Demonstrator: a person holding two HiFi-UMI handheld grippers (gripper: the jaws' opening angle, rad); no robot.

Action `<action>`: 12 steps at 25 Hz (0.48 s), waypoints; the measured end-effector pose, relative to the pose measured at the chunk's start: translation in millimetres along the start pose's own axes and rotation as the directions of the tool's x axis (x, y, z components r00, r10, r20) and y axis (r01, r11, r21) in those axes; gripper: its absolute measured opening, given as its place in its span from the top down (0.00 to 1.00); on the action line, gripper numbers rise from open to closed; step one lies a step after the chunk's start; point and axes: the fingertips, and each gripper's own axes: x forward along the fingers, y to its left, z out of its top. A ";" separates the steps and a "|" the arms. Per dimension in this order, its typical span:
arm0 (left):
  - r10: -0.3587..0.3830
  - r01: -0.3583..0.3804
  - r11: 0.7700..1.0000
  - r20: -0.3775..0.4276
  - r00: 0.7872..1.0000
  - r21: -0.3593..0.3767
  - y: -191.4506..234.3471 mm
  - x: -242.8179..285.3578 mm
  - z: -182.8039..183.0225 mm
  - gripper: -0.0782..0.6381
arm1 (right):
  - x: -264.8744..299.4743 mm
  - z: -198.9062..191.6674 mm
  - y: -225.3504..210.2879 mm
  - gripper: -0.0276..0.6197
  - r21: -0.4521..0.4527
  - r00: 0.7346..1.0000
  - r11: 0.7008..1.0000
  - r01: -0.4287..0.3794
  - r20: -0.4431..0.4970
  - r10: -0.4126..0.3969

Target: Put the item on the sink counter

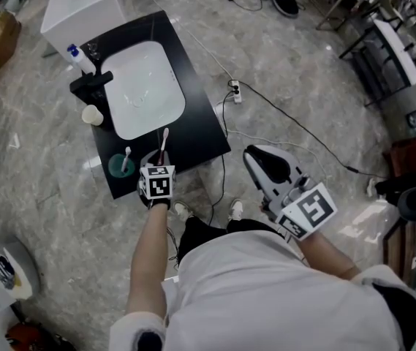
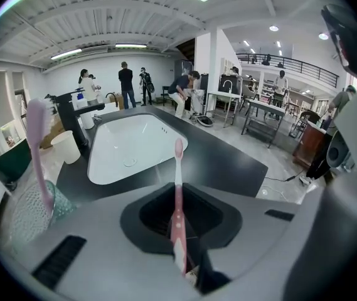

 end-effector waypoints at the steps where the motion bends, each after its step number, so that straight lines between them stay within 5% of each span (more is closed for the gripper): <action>1: -0.001 0.001 1.000 -0.004 1.000 0.001 -0.2 1.0 0.1 0.84 | -1.0 -0.5 0.0 0.87 0.001 1.000 1.000 0.001 0.000 -0.001; 12: -0.013 0.014 1.000 -0.047 0.999 0.016 -3.5 11.6 3.9 0.84 | -15.3 -2.6 -2.3 0.87 0.010 1.000 1.000 0.020 0.008 -0.020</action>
